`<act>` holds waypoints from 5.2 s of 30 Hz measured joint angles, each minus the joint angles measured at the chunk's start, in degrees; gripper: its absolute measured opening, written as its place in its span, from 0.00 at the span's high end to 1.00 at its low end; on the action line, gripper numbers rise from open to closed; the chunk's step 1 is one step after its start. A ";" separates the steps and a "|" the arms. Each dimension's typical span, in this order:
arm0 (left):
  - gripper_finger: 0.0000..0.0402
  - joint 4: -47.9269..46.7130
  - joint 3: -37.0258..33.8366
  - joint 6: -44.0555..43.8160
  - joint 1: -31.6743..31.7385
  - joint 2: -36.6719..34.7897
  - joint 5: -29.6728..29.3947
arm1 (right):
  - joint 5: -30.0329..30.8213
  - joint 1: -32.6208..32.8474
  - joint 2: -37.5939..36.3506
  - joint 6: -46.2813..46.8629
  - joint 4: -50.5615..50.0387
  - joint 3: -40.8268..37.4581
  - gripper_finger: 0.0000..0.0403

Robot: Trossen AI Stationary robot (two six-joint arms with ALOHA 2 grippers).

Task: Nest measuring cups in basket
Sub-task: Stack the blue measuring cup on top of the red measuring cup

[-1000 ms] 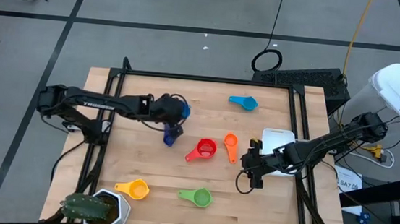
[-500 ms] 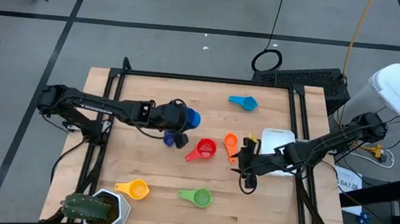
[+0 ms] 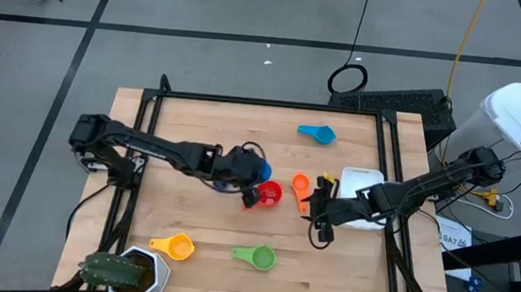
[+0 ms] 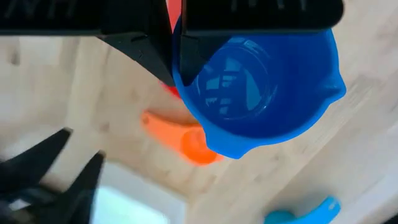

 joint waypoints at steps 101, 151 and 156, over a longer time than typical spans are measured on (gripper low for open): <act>0.68 -20.40 4.29 18.07 8.63 15.95 0.92 | -0.16 7.74 -0.02 14.98 -16.45 0.00 0.48; 0.77 -16.48 4.38 14.64 5.73 15.86 22.68 | 1.48 7.58 -0.04 14.78 -17.13 0.00 0.48; 0.77 -14.82 4.38 15.37 5.94 15.86 24.41 | 1.48 7.58 -0.04 14.81 -17.37 0.00 0.48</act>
